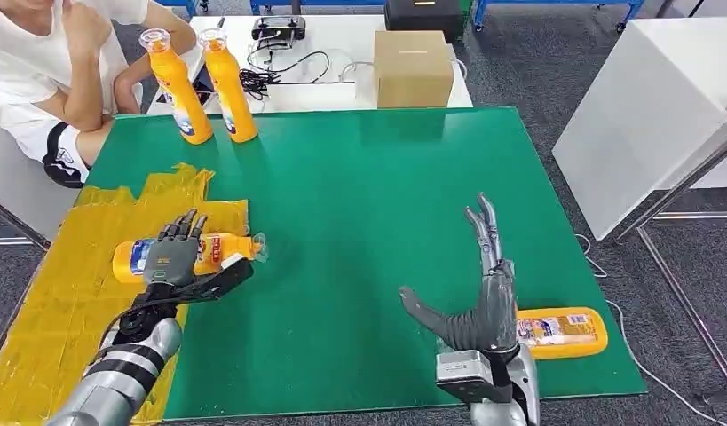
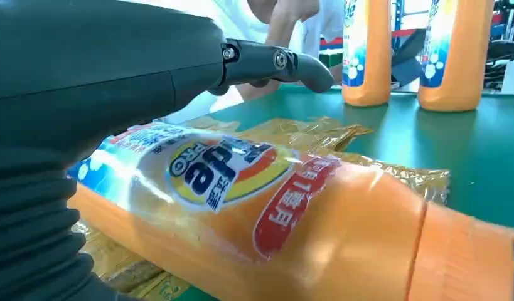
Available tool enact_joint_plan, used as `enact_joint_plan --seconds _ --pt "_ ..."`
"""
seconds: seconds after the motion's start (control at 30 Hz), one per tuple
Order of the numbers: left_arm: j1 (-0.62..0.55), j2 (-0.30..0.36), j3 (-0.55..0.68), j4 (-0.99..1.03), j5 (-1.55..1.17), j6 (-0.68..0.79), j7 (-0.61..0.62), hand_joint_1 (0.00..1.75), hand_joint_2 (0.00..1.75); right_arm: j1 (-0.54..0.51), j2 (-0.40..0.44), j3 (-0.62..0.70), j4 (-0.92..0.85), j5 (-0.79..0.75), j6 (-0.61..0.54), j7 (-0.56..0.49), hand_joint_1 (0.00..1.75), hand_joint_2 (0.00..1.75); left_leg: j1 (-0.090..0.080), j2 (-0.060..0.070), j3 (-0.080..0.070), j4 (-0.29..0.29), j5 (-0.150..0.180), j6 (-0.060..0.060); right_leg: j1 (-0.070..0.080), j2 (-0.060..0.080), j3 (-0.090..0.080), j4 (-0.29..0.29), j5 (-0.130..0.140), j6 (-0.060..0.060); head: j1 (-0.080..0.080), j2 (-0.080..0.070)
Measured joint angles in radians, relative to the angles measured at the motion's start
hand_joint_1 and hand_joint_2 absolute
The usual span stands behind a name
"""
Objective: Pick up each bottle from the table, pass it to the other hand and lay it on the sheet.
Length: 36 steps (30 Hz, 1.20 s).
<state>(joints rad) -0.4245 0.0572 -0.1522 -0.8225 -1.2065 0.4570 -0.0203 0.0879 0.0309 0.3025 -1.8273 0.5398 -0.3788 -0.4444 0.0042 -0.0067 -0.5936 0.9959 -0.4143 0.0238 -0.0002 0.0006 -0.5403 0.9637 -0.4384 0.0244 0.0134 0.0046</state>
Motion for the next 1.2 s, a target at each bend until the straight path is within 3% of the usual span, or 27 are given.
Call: enact_joint_plan --seconds 0.23,0.27,0.47,0.63,0.73,1.2 --pt "0.113 -0.027 0.014 -0.225 0.293 0.014 -0.185 0.00 0.00 0.035 -0.065 -0.009 0.016 0.158 0.058 0.032 0.00 1.75 0.000 0.000 -0.001 0.000 0.000 0.000 0.000 0.000 0.000 0.000 0.000 0.000 0.000 0.000" --pt "0.135 -0.032 0.016 -0.269 0.345 0.011 -0.214 0.00 1.75 0.043 -0.079 -0.011 0.019 0.175 0.067 0.037 0.00 1.75 -0.001 0.000 -0.001 0.000 0.000 0.000 0.000 0.000 0.000 0.000 0.000 0.000 0.000 0.000" --pt "0.262 -0.069 0.037 -0.546 0.796 -0.078 -0.415 0.00 1.75 0.094 -0.221 -0.036 0.035 0.289 0.164 0.125 0.00 1.75 -0.002 -0.001 -0.001 0.000 -0.002 0.002 -0.001 0.000 -0.001 -0.001 0.000 0.000 0.000 0.000" --pt "0.331 -0.083 0.058 -0.710 1.055 -0.195 -0.466 0.00 1.75 0.167 -0.403 -0.089 0.047 0.286 0.241 0.157 0.00 1.75 -0.002 -0.002 -0.001 0.000 -0.002 0.002 -0.001 -0.001 -0.001 -0.001 0.000 0.000 0.000 0.000" --pt "0.353 -0.084 0.067 -0.761 1.083 -0.210 -0.470 0.00 1.75 0.204 -0.482 -0.125 0.048 0.276 0.252 0.157 0.00 1.75 -0.002 -0.001 -0.001 0.000 -0.002 0.002 -0.001 -0.001 -0.001 -0.001 0.000 0.000 0.000 0.000" --pt "0.370 -0.088 0.066 -0.801 1.155 -0.261 -0.460 0.00 1.75 0.304 -0.668 -0.222 0.048 0.176 0.340 0.230 0.00 1.75 -0.002 -0.001 -0.001 0.000 -0.002 0.002 -0.001 -0.001 -0.001 -0.001 0.000 0.000 0.000 0.000"
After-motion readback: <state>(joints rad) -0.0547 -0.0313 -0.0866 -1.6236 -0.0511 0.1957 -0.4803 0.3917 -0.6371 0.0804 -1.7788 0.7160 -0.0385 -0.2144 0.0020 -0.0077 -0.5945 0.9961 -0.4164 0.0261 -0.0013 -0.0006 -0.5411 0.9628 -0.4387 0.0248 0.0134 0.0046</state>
